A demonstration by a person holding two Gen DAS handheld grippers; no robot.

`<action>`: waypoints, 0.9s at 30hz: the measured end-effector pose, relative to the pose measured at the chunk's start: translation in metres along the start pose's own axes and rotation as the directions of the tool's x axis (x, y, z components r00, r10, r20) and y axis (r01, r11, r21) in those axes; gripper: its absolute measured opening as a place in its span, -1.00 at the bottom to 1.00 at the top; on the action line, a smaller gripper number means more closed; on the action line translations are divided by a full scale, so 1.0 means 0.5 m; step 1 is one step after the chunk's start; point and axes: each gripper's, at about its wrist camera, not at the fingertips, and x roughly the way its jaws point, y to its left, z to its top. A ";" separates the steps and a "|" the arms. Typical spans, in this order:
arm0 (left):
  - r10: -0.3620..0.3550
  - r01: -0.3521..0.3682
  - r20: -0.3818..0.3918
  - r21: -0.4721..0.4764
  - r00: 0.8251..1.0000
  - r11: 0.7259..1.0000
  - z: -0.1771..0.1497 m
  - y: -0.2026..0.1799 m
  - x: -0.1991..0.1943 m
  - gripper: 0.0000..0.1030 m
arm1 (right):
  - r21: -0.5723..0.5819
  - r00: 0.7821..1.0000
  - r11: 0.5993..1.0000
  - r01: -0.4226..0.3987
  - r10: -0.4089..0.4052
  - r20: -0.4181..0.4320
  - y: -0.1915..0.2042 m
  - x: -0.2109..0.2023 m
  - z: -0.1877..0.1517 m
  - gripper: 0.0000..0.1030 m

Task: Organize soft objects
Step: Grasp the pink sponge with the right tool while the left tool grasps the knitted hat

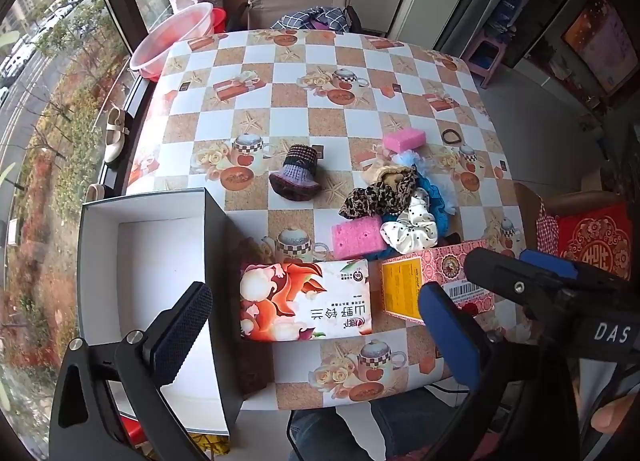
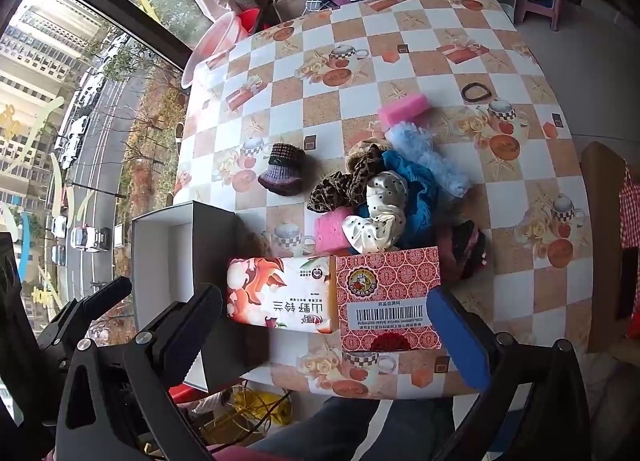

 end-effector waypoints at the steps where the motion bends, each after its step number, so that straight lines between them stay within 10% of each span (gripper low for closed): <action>1: 0.001 -0.001 -0.001 -0.001 1.000 1.000 0.000 0.000 0.001 1.00 | 0.003 1.000 1.000 0.001 -0.001 -0.002 -0.001 0.000 0.000 1.00; 27: 0.034 -0.034 -0.011 -0.017 0.999 0.999 0.108 0.013 0.118 1.00 | 0.133 0.997 0.989 0.065 -0.059 -0.050 -0.174 0.011 0.098 1.00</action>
